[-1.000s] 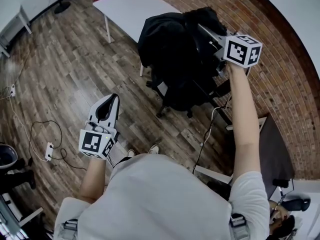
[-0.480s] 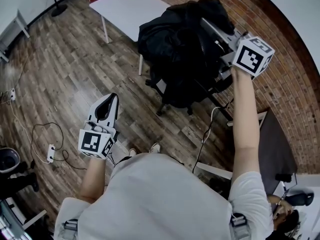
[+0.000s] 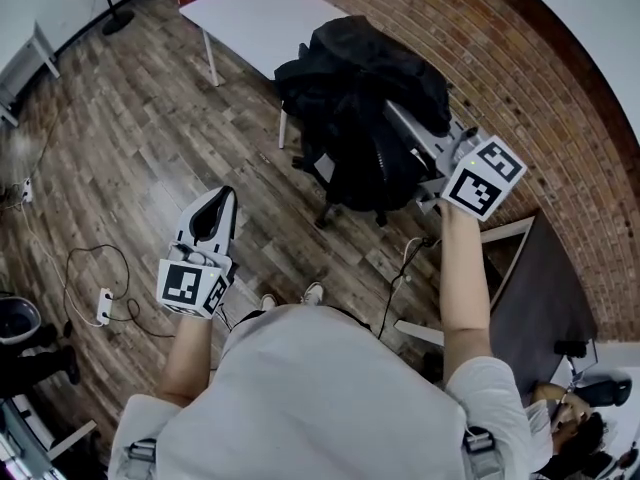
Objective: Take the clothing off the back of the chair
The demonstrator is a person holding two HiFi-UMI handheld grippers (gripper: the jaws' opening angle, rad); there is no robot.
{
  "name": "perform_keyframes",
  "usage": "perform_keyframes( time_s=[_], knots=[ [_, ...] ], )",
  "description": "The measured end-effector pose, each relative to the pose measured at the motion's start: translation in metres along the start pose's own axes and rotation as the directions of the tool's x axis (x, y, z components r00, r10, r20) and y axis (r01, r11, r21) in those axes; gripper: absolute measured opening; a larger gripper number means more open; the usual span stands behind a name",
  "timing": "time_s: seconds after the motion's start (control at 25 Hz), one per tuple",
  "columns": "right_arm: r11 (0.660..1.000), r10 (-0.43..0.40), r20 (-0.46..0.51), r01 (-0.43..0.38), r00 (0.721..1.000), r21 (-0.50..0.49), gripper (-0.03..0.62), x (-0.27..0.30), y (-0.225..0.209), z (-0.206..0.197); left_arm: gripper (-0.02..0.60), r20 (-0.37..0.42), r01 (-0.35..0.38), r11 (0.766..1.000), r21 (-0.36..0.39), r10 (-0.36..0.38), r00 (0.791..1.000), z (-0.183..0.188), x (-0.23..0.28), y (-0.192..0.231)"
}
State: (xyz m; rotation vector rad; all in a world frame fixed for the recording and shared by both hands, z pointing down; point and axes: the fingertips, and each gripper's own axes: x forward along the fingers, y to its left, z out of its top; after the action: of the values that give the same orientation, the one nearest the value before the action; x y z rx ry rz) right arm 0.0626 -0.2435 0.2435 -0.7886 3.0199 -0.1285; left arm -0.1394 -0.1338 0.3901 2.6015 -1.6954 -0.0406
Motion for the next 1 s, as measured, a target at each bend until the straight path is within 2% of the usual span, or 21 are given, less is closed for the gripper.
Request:
perform_keyframes(
  time_s=[0.16, 0.36, 0.48, 0.6, 0.76, 0.88, 1.0],
  knots=[
    [0.995, -0.097, 0.015, 0.097, 0.995, 0.028, 0.058, -0.027, 0.005, -0.025, 0.029, -0.002, 0.026, 1.0, 0.003, -0.026, 1.0, 0.0, -0.005, -0.005],
    [0.981, -0.186, 0.046, 0.183, 0.982, 0.069, 0.058, -0.055, 0.005, -0.032, 0.029, -0.013, 0.051, 0.999, 0.004, -0.051, 0.999, -0.002, -0.008, -0.012],
    [0.965, -0.252, 0.096, 0.243, 0.963, 0.103, 0.058, -0.074, -0.003, -0.032, 0.029, -0.013, 0.07, 0.998, 0.008, -0.07, 0.997, -0.001, -0.007, -0.018],
    [0.951, -0.29, 0.17, 0.264, 0.942, 0.16, 0.057, -0.095, -0.007, -0.03, 0.029, -0.018, 0.08, 0.997, 0.011, -0.08, 0.997, 0.0, -0.007, -0.022],
    [0.929, -0.355, 0.189, 0.323, 0.916, 0.18, 0.057, -0.12, -0.013, -0.034, 0.029, -0.021, 0.089, 0.996, 0.016, -0.089, 0.996, 0.002, -0.006, -0.024],
    [0.902, -0.427, 0.2, 0.4, 0.882, 0.162, 0.057, -0.152, -0.022, -0.027, 0.029, -0.013, 0.091, 0.996, 0.023, -0.09, 0.996, 0.006, -0.004, -0.023],
    [0.846, -0.532, 0.208, 0.525, 0.821, 0.094, 0.057, -0.204, -0.028, -0.014, 0.029, -0.01, 0.079, 0.997, 0.026, -0.079, 0.997, 0.007, -0.003, -0.02]
  ],
)
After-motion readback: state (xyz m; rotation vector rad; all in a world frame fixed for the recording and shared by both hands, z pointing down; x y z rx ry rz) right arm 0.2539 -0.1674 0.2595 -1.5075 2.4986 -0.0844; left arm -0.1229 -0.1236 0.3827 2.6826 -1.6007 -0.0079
